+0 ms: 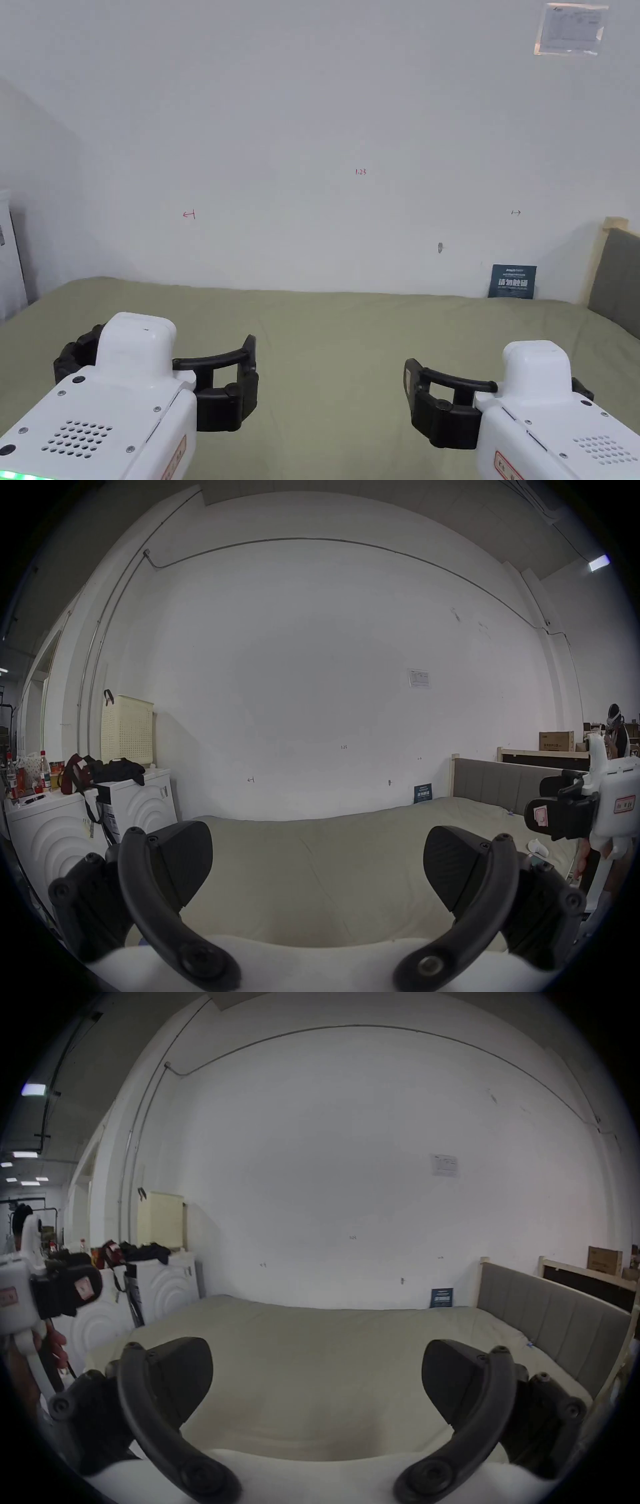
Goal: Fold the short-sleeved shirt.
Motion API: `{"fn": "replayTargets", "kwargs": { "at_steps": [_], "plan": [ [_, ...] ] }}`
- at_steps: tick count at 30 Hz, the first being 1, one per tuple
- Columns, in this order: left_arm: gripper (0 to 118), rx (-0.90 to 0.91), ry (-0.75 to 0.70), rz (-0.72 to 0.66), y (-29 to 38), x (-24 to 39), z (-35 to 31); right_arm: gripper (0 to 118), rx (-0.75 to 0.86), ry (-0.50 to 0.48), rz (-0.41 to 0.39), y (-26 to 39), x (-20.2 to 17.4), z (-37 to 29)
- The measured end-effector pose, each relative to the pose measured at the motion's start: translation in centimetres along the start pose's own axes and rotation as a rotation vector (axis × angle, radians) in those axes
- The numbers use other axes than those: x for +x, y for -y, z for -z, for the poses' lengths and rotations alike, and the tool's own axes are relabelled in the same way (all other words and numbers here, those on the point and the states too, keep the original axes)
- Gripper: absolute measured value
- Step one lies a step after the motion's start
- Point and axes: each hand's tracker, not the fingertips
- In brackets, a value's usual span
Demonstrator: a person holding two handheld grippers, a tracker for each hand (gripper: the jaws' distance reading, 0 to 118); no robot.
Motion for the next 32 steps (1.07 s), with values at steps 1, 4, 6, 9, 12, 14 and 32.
{"fn": "replayTargets", "kwargs": {
  "at_steps": [1,4,6,9,12,14,32],
  "plan": [
    [118,0.001,0.001,-0.001,0.0,0.0,0.0,118,-0.017,-0.003,0.017,0.0,0.0,0.0],
    [118,-0.001,0.005,-0.017,0.0,-0.1,0.1,118,-0.071,0.030,0.082,-0.7,0.1,0.1],
    [118,-0.004,0.008,-0.018,0.0,0.0,0.2,118,-0.089,0.085,0.076,-1.2,0.0,0.2],
    [118,-0.005,0.006,-0.023,0.1,-0.1,0.3,118,-0.112,0.144,0.089,-2.0,-0.3,0.2],
    [118,-0.009,0.009,-0.041,0.3,-0.2,0.4,118,-0.134,0.141,0.091,-2.3,-0.3,0.4],
    [118,-0.012,0.008,-0.042,0.4,-0.2,0.5,118,-0.138,0.119,0.122,-2.2,0.0,0.5],
    [118,-0.019,0.000,-0.053,0.7,-0.6,0.4,118,-0.055,0.103,0.119,-2.7,-0.7,-0.9]
  ]
}}
